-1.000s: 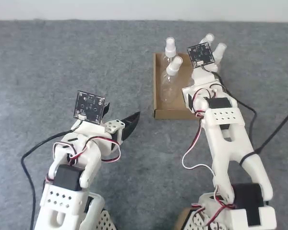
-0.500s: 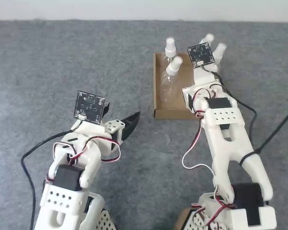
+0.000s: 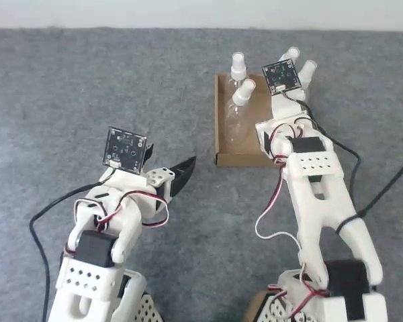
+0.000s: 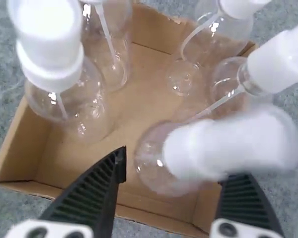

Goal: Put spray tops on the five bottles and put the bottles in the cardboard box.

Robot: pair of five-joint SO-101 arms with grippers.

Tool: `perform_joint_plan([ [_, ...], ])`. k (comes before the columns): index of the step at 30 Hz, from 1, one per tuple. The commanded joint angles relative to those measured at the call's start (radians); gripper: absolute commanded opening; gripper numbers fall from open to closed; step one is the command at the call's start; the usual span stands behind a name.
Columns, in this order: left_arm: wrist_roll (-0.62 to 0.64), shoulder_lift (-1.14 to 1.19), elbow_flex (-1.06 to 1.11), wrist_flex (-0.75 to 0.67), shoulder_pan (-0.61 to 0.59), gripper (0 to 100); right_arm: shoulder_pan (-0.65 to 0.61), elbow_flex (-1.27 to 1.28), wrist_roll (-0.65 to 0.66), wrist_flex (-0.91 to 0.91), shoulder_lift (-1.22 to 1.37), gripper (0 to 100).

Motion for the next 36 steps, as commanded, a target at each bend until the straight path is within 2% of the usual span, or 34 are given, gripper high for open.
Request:
perform_joint_plan([
  [1, -0.008, -0.014, -0.005, -0.029, -0.005, 29, 0.012, -0.098, 0.0, 0.084, -0.148, 23.9],
  [8, -0.008, -0.014, -0.007, -0.029, -0.006, 29, 0.015, -0.158, 0.002, 0.254, -0.315, 23.9],
  [15, -0.008, -0.017, -0.016, -0.029, -0.014, 29, 0.05, -0.087, 0.003, 0.386, -0.49, 23.8],
  [18, -0.008, -0.017, -0.056, -0.028, -0.081, 29, 0.099, -0.029, 0.006, 0.426, -0.579, 23.7],
  [22, -0.008, -0.017, -0.101, -0.021, -0.224, 29, 0.15, 0.072, 0.1, 0.46, -0.696, 23.0],
  [27, -0.071, -0.017, -0.096, -0.005, -0.364, 29, 0.202, 0.224, 0.187, 0.452, -0.835, 10.3],
  [31, -0.075, -0.1, -0.087, 0.068, -0.407, 29, 0.205, 0.35, 0.233, 0.452, -0.946, 1.5],
  [36, -0.089, -0.382, 0.002, 0.173, -0.402, 29, 0.205, 0.506, 0.233, 0.458, -1.095, 0.9],
])
